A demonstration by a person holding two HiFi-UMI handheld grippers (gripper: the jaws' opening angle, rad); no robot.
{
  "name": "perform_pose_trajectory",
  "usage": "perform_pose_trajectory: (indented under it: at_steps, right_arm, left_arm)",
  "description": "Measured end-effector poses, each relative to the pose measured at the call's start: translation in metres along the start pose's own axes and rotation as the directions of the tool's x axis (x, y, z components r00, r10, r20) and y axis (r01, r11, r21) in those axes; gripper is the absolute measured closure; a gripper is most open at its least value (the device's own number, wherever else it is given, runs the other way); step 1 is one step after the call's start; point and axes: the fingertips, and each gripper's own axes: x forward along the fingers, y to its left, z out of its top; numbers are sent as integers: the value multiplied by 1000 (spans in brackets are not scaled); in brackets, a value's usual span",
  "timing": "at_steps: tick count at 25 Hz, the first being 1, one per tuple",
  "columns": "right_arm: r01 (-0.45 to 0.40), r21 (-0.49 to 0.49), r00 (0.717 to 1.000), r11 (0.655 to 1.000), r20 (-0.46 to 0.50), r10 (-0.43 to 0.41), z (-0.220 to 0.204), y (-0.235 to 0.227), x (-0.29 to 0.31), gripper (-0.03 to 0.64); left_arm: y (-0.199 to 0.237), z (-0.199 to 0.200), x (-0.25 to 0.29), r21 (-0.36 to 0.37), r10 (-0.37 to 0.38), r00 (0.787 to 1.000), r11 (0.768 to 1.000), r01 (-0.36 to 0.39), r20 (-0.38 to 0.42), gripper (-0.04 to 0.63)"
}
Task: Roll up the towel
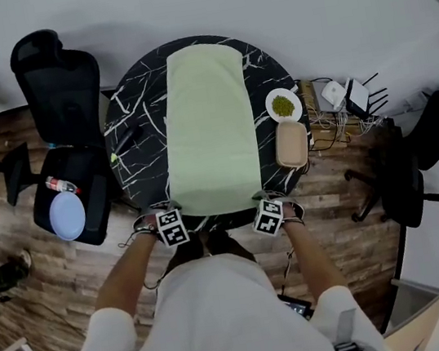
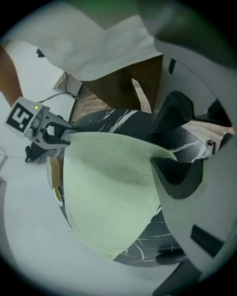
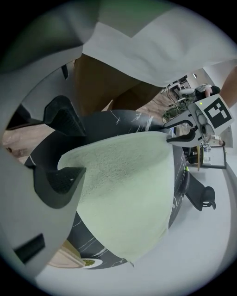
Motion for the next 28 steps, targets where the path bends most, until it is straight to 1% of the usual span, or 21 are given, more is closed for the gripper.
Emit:
perform_pose_trajectory:
  at_steps: [5, 11, 13, 14, 16, 18, 23, 28]
  right_arm:
    - [-11, 13, 1000, 1000, -7, 11, 1, 3, 0, 435]
    - [-8, 14, 1000, 1000, 1, 8, 1, 11, 0, 482]
    - [-4, 21, 1000, 1000, 14, 4, 1, 15, -2, 511]
    - [3, 24, 1000, 1000, 25, -3, 2, 17, -2, 527]
    - [29, 33, 998, 999, 46, -30, 2, 19, -3, 561]
    - [60, 54, 996, 997, 57, -63, 1, 20, -2, 586]
    - [80, 81, 994, 993, 64, -86, -2, 26, -4, 595]
    - [75, 87, 992, 993, 98, -84, 6, 37, -17, 595]
  left_arm:
    - [1, 0, 0, -9, -10, 1000, 1000, 10, 0, 440]
    - [1, -1, -1, -34, -6, 1000, 999, 6, 4, 474]
    - [2, -2, -2, -49, 8, 1000, 999, -8, 9, 505]
    - [4, -4, -2, -59, 21, 1000, 998, -20, 13, 575]
    - [6, -6, -2, -76, 34, 999, 997, -33, 19, 580]
    - [5, -8, -3, -77, 32, 999, 997, -31, 21, 580]
    - [-7, -13, -9, -70, 24, 999, 997, -22, 34, 581]
    - [-18, -22, -22, -93, 36, 997, 995, -30, 66, 581]
